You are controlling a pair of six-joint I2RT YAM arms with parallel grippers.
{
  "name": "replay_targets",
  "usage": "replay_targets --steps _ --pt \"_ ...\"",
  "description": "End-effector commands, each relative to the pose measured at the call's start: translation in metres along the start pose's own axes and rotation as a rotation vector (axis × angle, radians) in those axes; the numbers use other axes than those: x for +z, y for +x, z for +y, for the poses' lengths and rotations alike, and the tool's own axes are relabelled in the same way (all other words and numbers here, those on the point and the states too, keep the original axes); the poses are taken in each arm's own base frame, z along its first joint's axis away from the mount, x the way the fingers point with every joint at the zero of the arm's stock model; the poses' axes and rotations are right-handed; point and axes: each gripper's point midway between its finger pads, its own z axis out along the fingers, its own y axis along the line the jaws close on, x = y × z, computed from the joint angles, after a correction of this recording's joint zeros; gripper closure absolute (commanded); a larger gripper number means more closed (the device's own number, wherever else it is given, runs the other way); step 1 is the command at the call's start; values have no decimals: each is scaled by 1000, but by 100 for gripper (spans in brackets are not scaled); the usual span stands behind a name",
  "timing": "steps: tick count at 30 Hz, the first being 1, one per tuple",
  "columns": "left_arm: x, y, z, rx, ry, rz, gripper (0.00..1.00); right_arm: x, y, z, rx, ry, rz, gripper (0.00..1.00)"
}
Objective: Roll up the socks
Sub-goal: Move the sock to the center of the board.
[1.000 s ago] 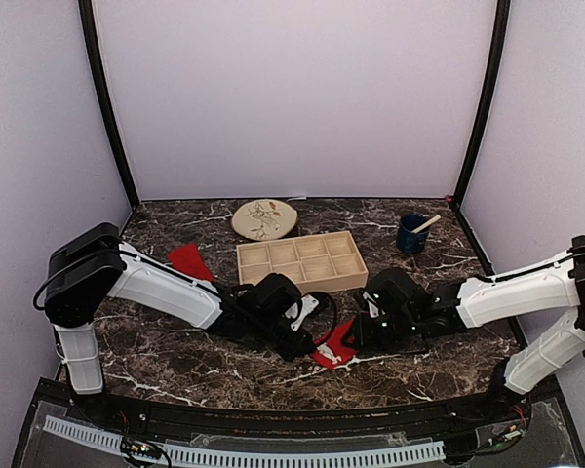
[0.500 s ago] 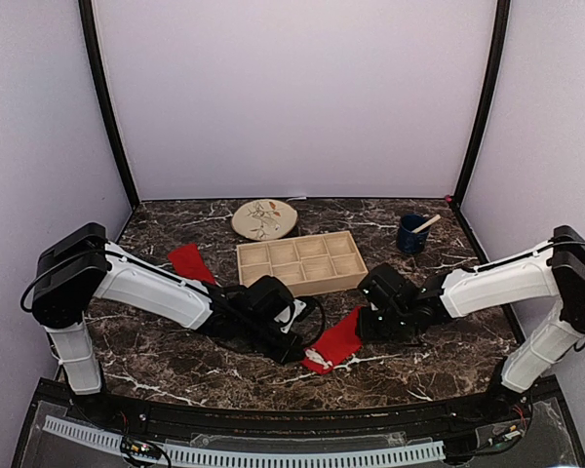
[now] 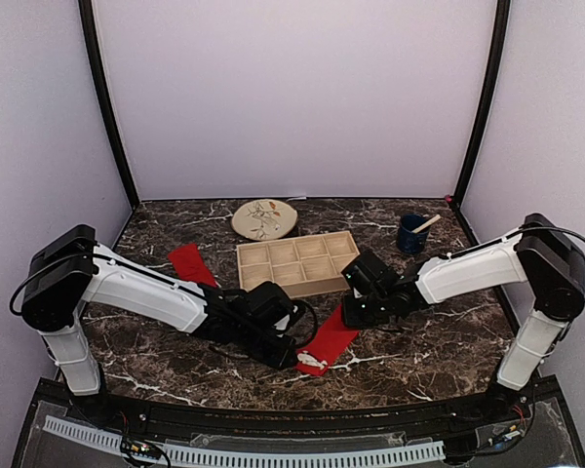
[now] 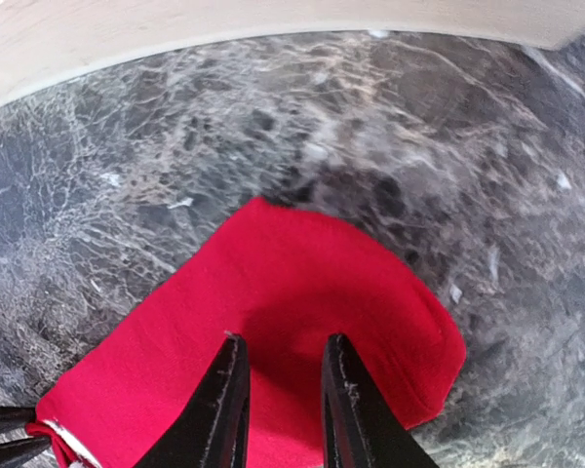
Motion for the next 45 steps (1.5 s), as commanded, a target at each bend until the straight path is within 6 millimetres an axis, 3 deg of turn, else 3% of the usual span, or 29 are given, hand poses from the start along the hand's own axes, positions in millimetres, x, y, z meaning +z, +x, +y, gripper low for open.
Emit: replay_targets --steps 1,7,21,30,38,45 --pt "-6 38 35 -50 -143 108 81 12 2 2 -59 0 36 75" --pt "-9 29 27 -29 -117 77 73 19 -1 16 -110 -41 57 75" --pt "1 24 21 -6 -100 86 73 23 -8 34 -182 -70 68 73" --pt "4 25 24 -10 -108 88 74 -15 -18 34 -220 -19 -23 66" --pt "5 25 22 -11 -93 85 74 -42 6 29 -264 29 -72 61" --pt "5 24 19 -10 -72 75 74 -79 32 48 -402 33 -170 60"
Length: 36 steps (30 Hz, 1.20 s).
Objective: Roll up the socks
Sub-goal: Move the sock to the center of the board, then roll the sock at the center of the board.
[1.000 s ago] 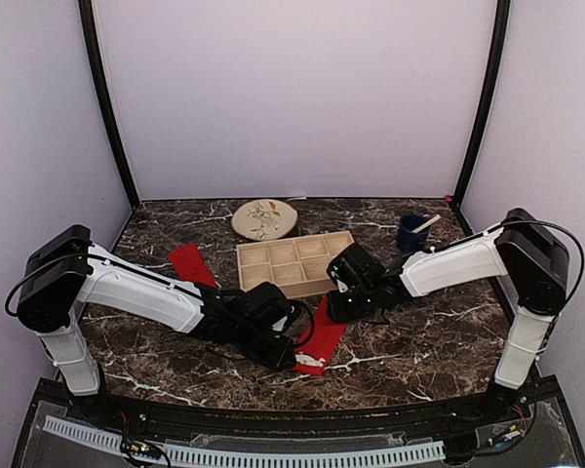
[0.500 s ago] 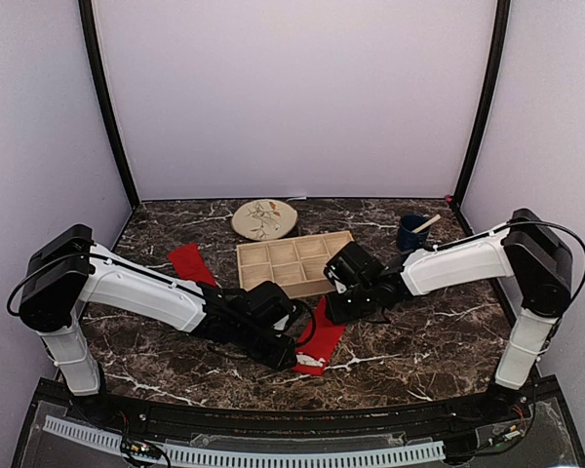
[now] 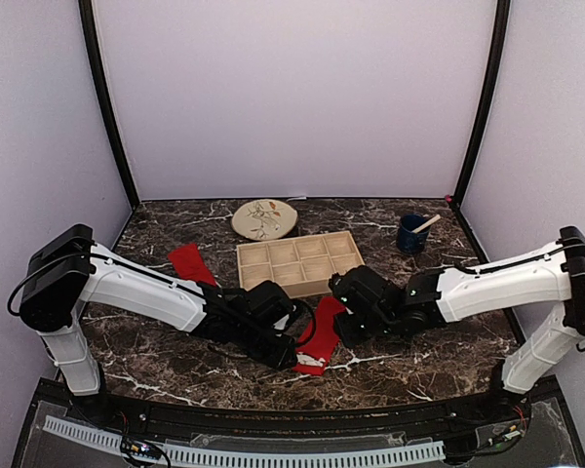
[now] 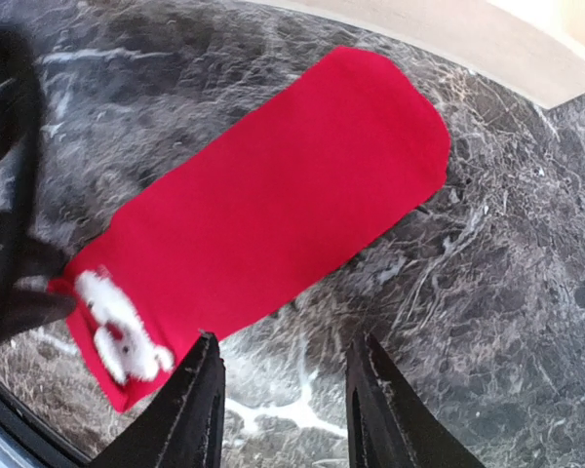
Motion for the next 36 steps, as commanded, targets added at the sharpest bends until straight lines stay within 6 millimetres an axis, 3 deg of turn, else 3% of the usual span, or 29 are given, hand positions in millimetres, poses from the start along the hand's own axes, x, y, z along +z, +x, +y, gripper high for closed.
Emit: replay_targets --steps 1,8,17,28,36 --pt "10 23 16 1 -40 71 74 -23 9 11 -94 46 -78 60" --pt "9 27 13 4 -12 74 74 -48 27 50 -305 69 -191 59" --pt "6 27 9 9 15 78 74 -29 56 89 -571 112 -187 57" --pt "8 29 8 9 27 94 74 -18 67 102 -732 96 -182 55" --pt "9 29 9 5 40 100 73 -11 74 100 -805 104 -177 52"
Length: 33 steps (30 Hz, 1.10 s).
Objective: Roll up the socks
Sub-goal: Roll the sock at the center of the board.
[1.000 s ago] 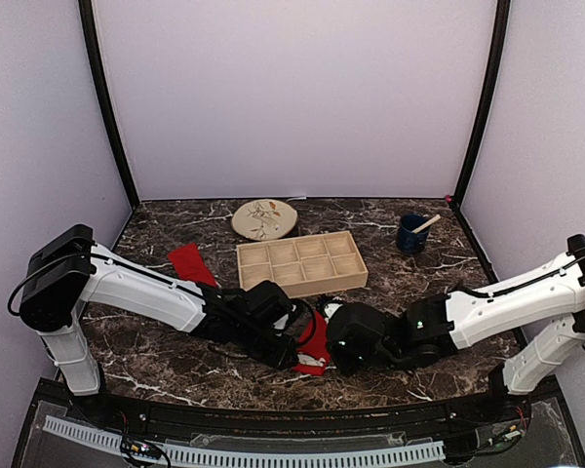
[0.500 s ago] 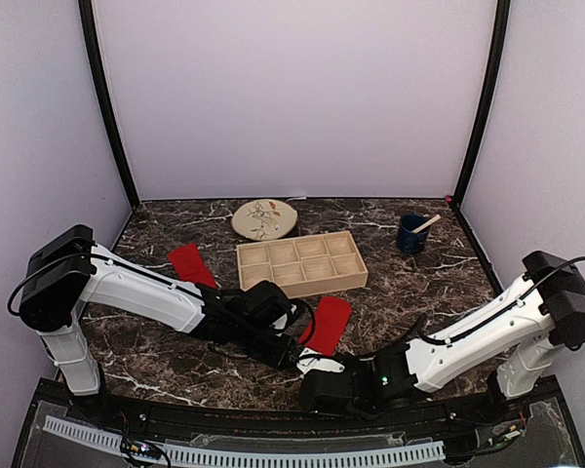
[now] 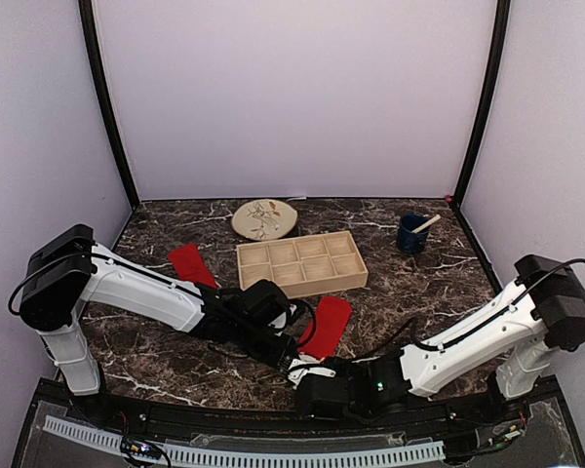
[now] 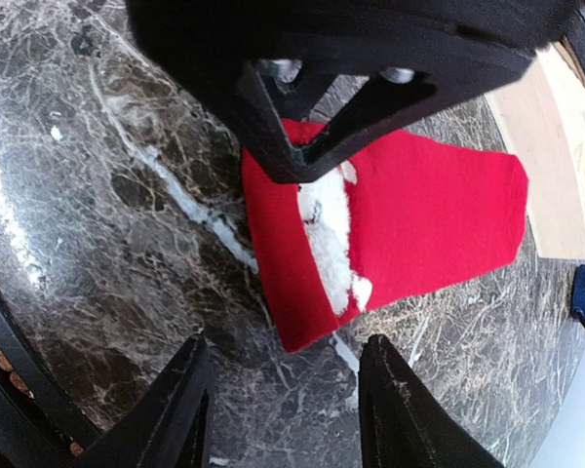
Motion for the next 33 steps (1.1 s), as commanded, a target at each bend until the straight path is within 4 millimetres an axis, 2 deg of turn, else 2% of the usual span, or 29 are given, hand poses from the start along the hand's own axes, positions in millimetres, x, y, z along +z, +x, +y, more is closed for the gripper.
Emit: replay_targets --steps 1,21,33 --pt "6 28 17 -6 -35 101 73 2 -5 4 -46 8 -33 52" --pt "9 28 16 -10 -12 117 74 26 10 -8 -111 8 27 54" --pt "12 30 16 -9 2 129 74 31 11 -9 -171 4 32 56"
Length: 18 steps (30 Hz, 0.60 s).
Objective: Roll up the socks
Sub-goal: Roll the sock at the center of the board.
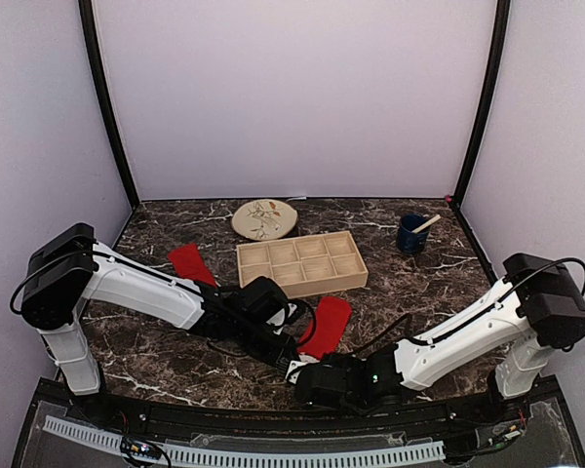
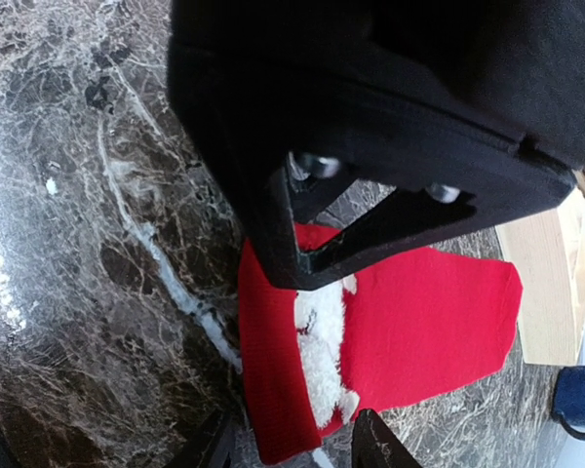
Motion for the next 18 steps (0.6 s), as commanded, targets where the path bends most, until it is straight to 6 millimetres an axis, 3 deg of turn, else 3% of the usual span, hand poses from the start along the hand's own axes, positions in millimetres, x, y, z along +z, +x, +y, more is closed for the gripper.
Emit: replay_targets --steps 1,18 --pt "12 29 17 -14 -38 103 74 7 1 0 -27 7 -2 56" --pt "13 30 17 -17 -25 112 74 15 6 -2 -99 24 6 58"
